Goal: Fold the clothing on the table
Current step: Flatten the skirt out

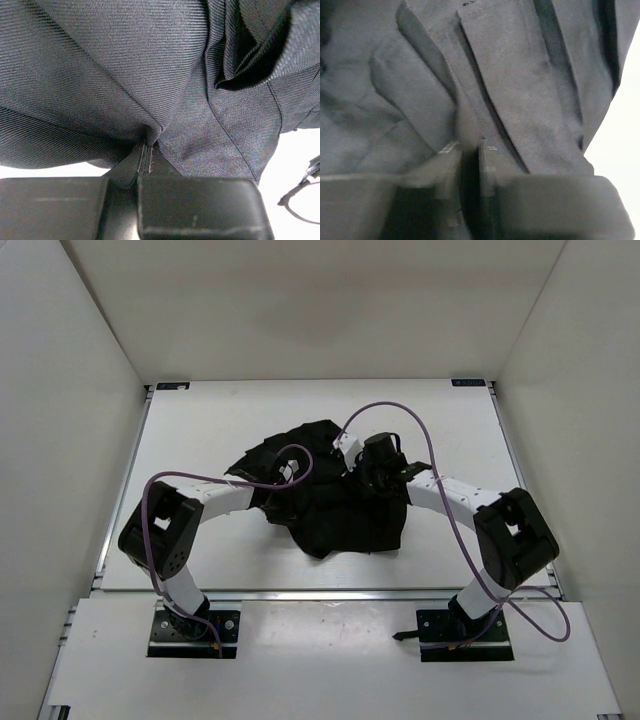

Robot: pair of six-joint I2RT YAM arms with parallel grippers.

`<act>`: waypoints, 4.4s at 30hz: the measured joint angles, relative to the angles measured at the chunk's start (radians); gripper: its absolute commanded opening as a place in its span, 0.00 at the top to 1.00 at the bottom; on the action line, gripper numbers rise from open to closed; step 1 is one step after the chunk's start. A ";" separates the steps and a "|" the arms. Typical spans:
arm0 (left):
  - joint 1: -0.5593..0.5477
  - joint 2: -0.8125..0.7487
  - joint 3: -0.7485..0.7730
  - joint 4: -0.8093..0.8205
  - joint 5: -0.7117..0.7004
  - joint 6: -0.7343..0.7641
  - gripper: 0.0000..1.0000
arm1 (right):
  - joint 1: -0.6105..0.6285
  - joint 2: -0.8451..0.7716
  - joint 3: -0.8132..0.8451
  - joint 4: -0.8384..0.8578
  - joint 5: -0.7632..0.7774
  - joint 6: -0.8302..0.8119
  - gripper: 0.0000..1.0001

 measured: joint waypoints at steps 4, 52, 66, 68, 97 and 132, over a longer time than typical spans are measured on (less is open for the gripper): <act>0.000 0.000 0.000 -0.002 0.000 -0.002 1.00 | -0.017 0.013 0.021 0.008 0.008 0.048 1.00; 0.005 -0.483 -0.289 -0.048 0.050 -0.156 0.21 | -0.391 -0.421 -0.395 -0.084 -0.129 0.604 0.11; -0.011 -0.547 -0.402 0.076 0.049 -0.369 0.22 | -0.290 -0.280 -0.383 -0.164 -0.189 0.640 0.35; -0.014 -0.547 -0.402 0.087 0.048 -0.383 0.23 | -0.283 -0.279 -0.383 -0.169 -0.188 0.639 0.47; -0.017 -0.789 -0.576 0.013 -0.177 -0.542 0.33 | -0.139 -0.224 -0.293 -0.119 -0.187 0.778 0.94; 0.050 -0.623 -0.527 0.032 -0.220 -0.450 1.00 | -0.277 -0.317 -0.447 -0.069 -0.231 0.726 0.32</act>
